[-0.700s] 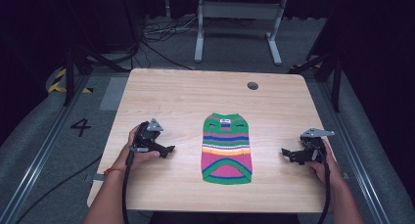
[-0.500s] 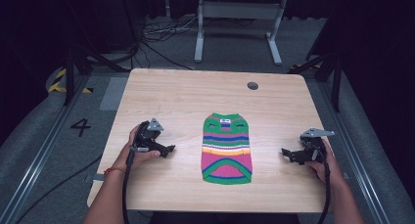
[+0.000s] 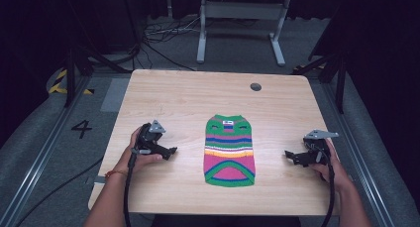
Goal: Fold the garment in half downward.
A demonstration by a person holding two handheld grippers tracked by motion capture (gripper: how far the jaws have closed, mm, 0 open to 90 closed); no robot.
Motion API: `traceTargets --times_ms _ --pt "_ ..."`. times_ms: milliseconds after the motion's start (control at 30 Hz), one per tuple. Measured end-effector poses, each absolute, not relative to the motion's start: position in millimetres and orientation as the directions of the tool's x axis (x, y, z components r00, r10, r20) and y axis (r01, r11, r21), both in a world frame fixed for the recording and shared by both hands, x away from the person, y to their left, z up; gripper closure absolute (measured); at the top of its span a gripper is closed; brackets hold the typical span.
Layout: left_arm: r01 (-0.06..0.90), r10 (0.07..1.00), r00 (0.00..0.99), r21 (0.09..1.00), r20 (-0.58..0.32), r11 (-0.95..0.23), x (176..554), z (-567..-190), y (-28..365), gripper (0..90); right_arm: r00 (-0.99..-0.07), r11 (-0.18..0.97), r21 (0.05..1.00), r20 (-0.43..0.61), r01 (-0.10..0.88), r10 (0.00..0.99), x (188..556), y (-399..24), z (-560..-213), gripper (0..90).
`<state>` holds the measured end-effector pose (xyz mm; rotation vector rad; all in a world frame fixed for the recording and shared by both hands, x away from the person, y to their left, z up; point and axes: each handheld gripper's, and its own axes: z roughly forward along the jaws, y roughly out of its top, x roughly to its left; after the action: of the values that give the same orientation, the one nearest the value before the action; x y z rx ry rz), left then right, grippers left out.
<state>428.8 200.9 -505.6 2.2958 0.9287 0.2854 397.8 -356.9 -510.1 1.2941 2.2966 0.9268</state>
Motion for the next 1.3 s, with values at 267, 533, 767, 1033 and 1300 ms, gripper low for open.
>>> traceTargets --times_ms 267,533,767,1033,1300 --pt "0.552 0.687 0.726 0.635 -0.046 -0.541 428 -503 203 7.3 -0.565 0.399 0.686 0.021 0.608 0.825 398 -360 -508 7.6" --pt "0.543 0.681 0.731 0.644 -0.046 -0.539 428 -501 205 17.7 -0.554 0.381 0.697 0.028 0.608 0.832 398 -364 -504 26.9" --pt "0.535 0.662 0.747 0.638 -0.052 -0.553 427 -498 205 26.9 -0.556 0.373 0.712 0.029 0.594 0.831 398 -358 -496 31.1" --pt "0.514 0.66 0.75 0.666 -0.044 -0.54 429 -487 202 37.6 -0.553 0.353 0.74 0.032 0.573 0.832 401 -350 -483 41.0" --pt "0.483 0.64 0.768 0.682 -0.029 -0.549 445 -470 186 42.0 -0.606 0.42 0.723 -0.003 0.548 0.796 419 -328 -473 46.0"
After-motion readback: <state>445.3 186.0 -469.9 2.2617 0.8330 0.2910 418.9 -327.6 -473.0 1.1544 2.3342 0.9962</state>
